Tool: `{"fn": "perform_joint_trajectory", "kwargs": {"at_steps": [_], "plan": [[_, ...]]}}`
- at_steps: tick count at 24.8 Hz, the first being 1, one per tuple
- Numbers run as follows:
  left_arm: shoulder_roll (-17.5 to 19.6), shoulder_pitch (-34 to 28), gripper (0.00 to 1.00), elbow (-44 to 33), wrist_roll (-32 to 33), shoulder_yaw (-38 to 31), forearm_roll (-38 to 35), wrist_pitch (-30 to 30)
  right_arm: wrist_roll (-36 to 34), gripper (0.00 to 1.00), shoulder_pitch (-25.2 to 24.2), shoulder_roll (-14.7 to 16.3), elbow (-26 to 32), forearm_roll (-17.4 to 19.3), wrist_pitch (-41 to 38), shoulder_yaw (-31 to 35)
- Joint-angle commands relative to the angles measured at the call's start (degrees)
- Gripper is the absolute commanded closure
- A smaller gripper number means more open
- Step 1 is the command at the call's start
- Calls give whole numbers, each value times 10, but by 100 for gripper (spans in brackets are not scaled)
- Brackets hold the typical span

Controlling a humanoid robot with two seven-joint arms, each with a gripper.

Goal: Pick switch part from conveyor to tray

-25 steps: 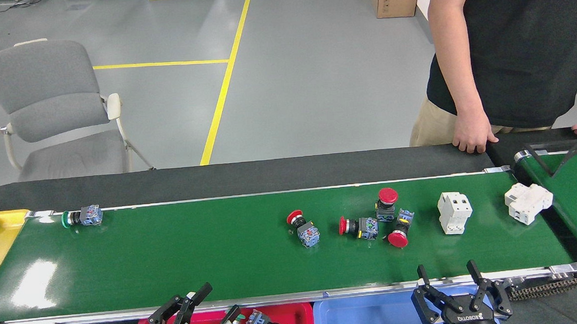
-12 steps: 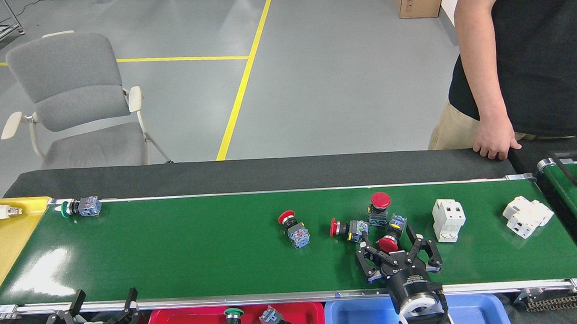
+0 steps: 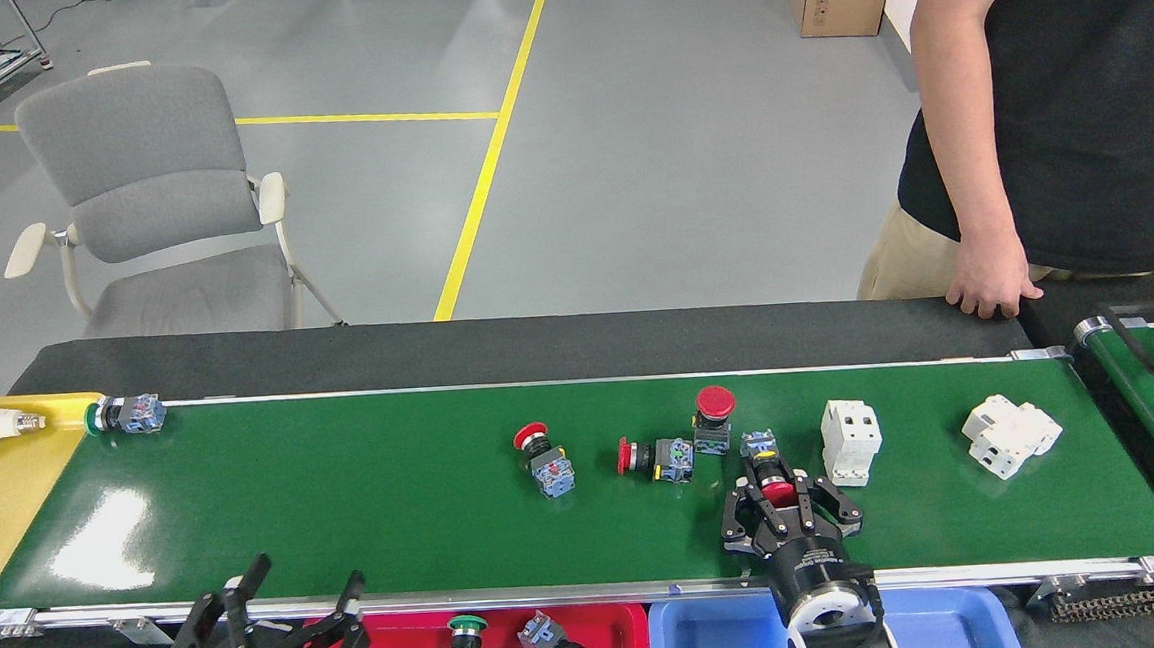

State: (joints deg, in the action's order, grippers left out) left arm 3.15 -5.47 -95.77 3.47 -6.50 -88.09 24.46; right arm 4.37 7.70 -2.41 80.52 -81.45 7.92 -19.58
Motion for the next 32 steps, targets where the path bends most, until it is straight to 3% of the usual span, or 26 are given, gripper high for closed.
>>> {"fn": "perform_joint_trajectory", "kwargs": {"at_steps": [1, 5, 6, 7, 8, 16, 19, 20, 24, 25, 26, 28, 30, 32], "plan": [[-9, 24, 0, -5, 21, 23, -1, -20, -3, 90, -8, 8, 39, 1, -67, -27], [-16, 49, 0, 34, 31, 70, -1, -66, -4, 85, -52, 29, 107, 0, -246, -86], [-16, 56, 0, 46, 31, 82, -1, -79, -3, 75, -57, 29, 107, 0, -290, -103], [-16, 67, 0, 59, 31, 91, -1, -86, -1, 47, -58, 28, 105, -3, -316, -118], [-16, 79, 0, 75, 31, 102, -1, -93, -1, 0, -57, 26, 99, -5, -324, -136], [-15, 156, 0, 178, 31, 111, 0, -119, -1, 0, -52, 25, 98, 4, -324, -143], [-11, 157, 0, 185, 31, 100, 1, -120, -6, 0, -85, 25, 132, 6, -302, -44], [-12, 157, 0, 188, 31, 92, 1, -120, -11, 0, -121, 15, 142, 9, -285, 16], [-9, 159, 4, 207, 31, 73, 0, -121, -74, 0, -190, -17, 158, 14, -247, 175], [-9, 163, 13, 213, 30, 66, 0, -126, -80, 0, -197, -18, 156, 14, -242, 209], [-9, 165, 30, 218, 30, 63, 0, -134, -80, 0, -197, -18, 155, 14, -239, 231], [-7, 166, 77, 223, 29, 62, 2, -136, -76, 0, -197, -20, 155, 14, -235, 247], [-7, 166, 90, 222, 27, 61, 6, -136, -74, 0, -190, -18, 155, 10, -208, 242], [-7, 165, 95, 217, 27, 66, 5, -130, -66, 0, -181, -15, 155, 4, -201, 211]]}}
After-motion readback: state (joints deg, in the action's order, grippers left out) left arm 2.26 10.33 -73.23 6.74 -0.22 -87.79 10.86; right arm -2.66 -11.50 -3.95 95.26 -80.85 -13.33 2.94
